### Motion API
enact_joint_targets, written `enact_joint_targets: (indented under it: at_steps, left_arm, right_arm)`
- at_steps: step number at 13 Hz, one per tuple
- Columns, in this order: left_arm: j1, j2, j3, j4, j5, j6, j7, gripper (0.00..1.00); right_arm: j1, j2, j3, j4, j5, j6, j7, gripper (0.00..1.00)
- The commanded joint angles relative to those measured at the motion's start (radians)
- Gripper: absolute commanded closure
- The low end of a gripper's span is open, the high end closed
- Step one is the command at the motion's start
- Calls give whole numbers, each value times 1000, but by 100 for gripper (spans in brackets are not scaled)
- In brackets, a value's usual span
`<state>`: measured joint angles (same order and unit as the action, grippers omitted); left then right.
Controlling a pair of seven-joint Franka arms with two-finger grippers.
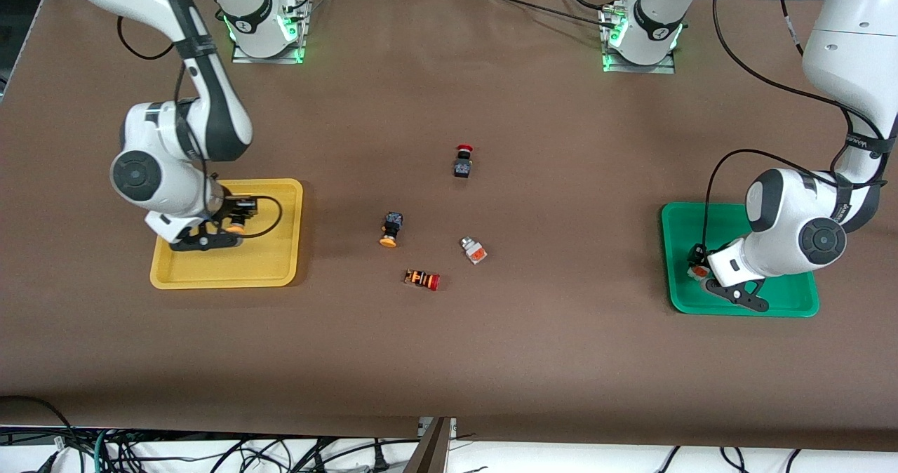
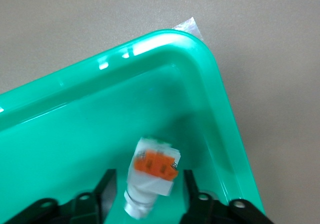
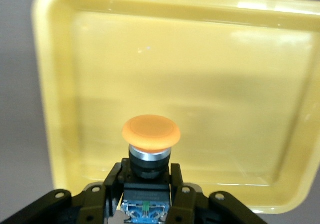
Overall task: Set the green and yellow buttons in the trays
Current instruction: 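Carry the buttons to the green and yellow trays with both grippers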
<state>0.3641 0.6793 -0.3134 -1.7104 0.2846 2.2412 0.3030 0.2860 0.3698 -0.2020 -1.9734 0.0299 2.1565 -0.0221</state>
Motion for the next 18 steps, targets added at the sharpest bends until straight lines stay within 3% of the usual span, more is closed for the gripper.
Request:
enact_joint_targets:
  at_steps: [1, 7, 13, 15, 16, 17, 18]
  left_arm:
    - [2, -12, -7, -11, 28, 5, 8, 0]
    - [-46, -95, -24, 8, 30, -83, 7, 0]
    - [-148, -101, -36, 107, 12, -181, -4, 0]
    - [-178, -101, -36, 121, 10, -193, -63, 0]
    - [-192, -101, -41, 121, -4, -193, -126, 0]
    - [-211, -101, -41, 123, -43, -193, -181, 0]
    - [-227, -99, -41, 123, -85, -193, -238, 0]
  right_arm:
    - [-69, 30, 9, 10, 11, 22, -59, 91]
    - [-156, 119, 7, 10, 5, 83, -128, 91]
    - [-205, 202, 7, 16, -2, 138, -225, 90]
    - [-205, 212, 7, 25, -1, 138, -225, 82]
    - [-205, 212, 7, 28, -1, 137, -225, 72]
    - [-203, 213, 7, 33, -2, 137, -223, 34]
    - [-203, 213, 7, 40, -1, 135, -222, 2]
